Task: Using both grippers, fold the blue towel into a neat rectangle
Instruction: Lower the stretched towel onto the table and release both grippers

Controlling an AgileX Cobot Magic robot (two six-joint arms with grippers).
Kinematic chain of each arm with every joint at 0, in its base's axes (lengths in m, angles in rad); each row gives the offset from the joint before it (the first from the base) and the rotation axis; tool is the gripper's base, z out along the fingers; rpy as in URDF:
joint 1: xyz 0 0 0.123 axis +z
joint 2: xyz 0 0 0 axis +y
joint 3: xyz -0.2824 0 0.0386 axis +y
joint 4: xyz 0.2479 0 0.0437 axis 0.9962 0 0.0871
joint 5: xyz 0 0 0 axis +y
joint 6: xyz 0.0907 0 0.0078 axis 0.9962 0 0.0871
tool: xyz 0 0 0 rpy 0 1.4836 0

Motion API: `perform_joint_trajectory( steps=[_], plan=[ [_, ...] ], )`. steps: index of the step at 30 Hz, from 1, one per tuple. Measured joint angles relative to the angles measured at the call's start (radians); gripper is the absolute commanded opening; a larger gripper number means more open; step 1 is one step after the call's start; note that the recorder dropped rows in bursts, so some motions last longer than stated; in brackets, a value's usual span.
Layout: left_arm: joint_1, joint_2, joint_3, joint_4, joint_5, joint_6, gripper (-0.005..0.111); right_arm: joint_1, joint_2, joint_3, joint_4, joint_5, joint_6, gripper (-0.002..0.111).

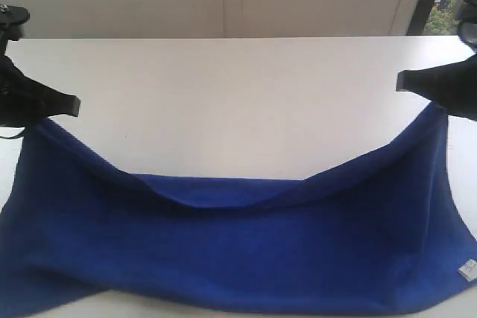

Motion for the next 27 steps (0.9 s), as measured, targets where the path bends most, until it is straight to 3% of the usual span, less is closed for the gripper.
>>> perform_joint_trajectory(
  steps=[5,12,27],
  plan=[
    [0.082,0.173,-0.018,0.020,-0.258,-0.062,0.000,-0.034,0.192,-0.067,-0.073,-0.103,0.100,0.000],
    [0.174,0.349,-0.111,0.023,-0.454,-0.088,0.000,-0.095,0.393,-0.187,-0.081,-0.188,0.133,0.000],
    [0.197,0.586,-0.326,-0.009,-0.494,-0.092,0.000,-0.136,0.654,-0.409,-0.083,-0.252,0.135,0.000]
  ],
)
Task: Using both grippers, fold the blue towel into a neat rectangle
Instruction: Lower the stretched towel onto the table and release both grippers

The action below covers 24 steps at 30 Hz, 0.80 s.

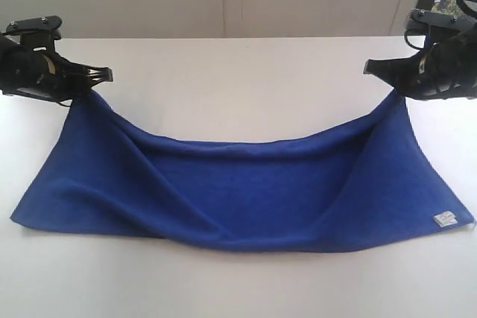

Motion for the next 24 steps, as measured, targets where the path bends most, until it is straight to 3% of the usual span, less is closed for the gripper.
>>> perform_joint_trajectory(
  steps=[7,9,11,13,15,20,24],
  plan=[
    [0.039,0.033,-0.041,-0.085,-0.008,0.000,0.000,-0.006,0.043,-0.049,-0.003,-0.015,0.068,0.000],
    [0.048,0.040,-0.041,-0.101,-0.008,0.000,0.002,-0.012,0.052,-0.049,-0.004,-0.031,0.088,0.006],
    [0.048,0.040,-0.041,-0.105,-0.008,0.000,0.022,-0.012,0.054,-0.049,-0.004,-0.042,0.096,0.023],
    [0.048,0.040,-0.041,-0.105,-0.008,0.000,0.052,-0.012,0.054,-0.049,-0.004,-0.055,0.105,0.044],
    [0.048,0.040,-0.041,-0.107,-0.010,0.000,0.066,-0.012,0.054,-0.049,-0.004,-0.059,0.110,0.052],
    [0.048,0.031,-0.041,-0.105,0.008,0.000,0.071,-0.012,0.047,-0.049,-0.004,0.006,0.112,0.050],
    [0.048,-0.023,-0.041,-0.051,0.093,0.000,0.058,-0.012,-0.008,-0.049,-0.004,0.115,0.059,0.035]
  ],
)
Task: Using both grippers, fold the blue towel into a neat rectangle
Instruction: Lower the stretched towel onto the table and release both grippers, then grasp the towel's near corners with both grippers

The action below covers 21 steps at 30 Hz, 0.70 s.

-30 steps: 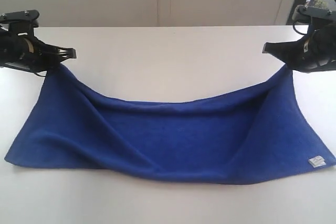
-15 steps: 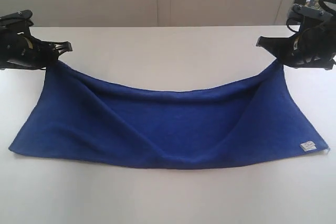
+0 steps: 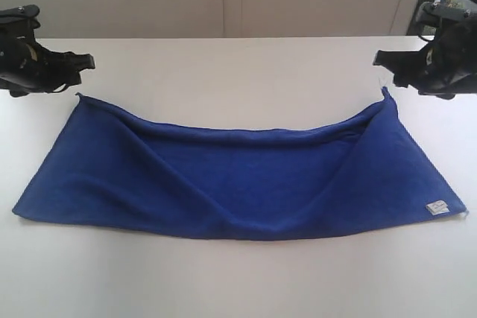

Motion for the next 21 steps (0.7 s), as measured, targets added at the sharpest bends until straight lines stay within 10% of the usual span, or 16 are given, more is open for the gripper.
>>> perform_joint_trajectory(
  steps=[8,21],
  plan=[
    [-0.002,-0.124,0.000,-0.024,0.394,0.208,0.000,0.000,-0.155,-0.003,0.144,0.323,-0.376,0.000],
    [-0.023,-0.336,0.226,-0.353,0.631,0.635,0.000,0.000,-0.394,0.239,0.506,0.517,-0.754,0.000]
  ],
)
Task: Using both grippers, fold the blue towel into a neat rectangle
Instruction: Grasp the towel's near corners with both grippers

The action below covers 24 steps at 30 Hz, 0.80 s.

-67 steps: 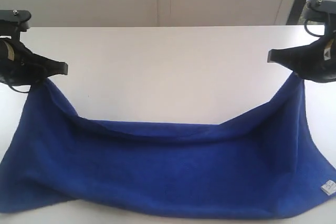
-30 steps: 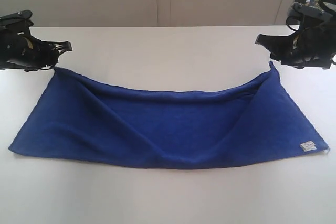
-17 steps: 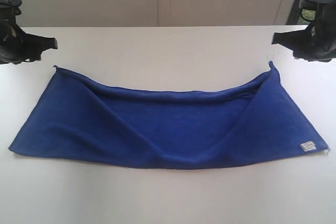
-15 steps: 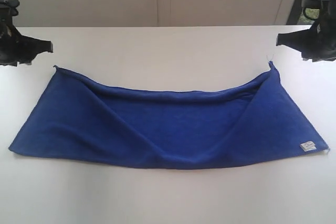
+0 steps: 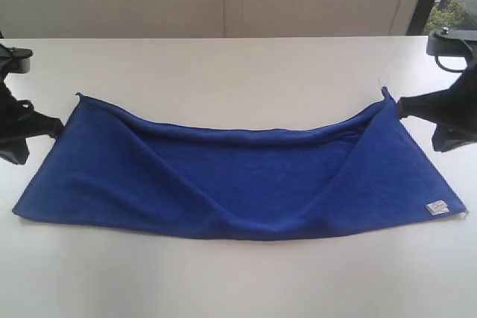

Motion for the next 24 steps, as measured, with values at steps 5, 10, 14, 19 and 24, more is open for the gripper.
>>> perform_joint_trajectory(
  steps=[5,10,14,19,24],
  plan=[
    [0.000,-0.104,0.166,-0.068,-0.147,0.007,0.000,0.000,-0.097,0.181,0.002,-0.123,-0.001,0.000],
    [0.000,-0.075,0.221,-0.141,-0.250,0.054,0.000,0.000,-0.039,0.223,0.002,-0.192,-0.002,0.000],
    [0.000,-0.029,0.221,-0.198,-0.288,0.104,0.000,0.000,0.034,0.225,0.002,-0.240,0.002,0.000],
    [0.000,0.027,0.221,-0.221,-0.313,0.124,0.000,0.000,0.102,0.227,-0.050,-0.288,0.057,0.000],
    [0.000,0.075,0.221,-0.222,-0.325,0.135,0.000,0.000,0.134,0.227,-0.138,-0.305,0.130,0.000]
  ],
)
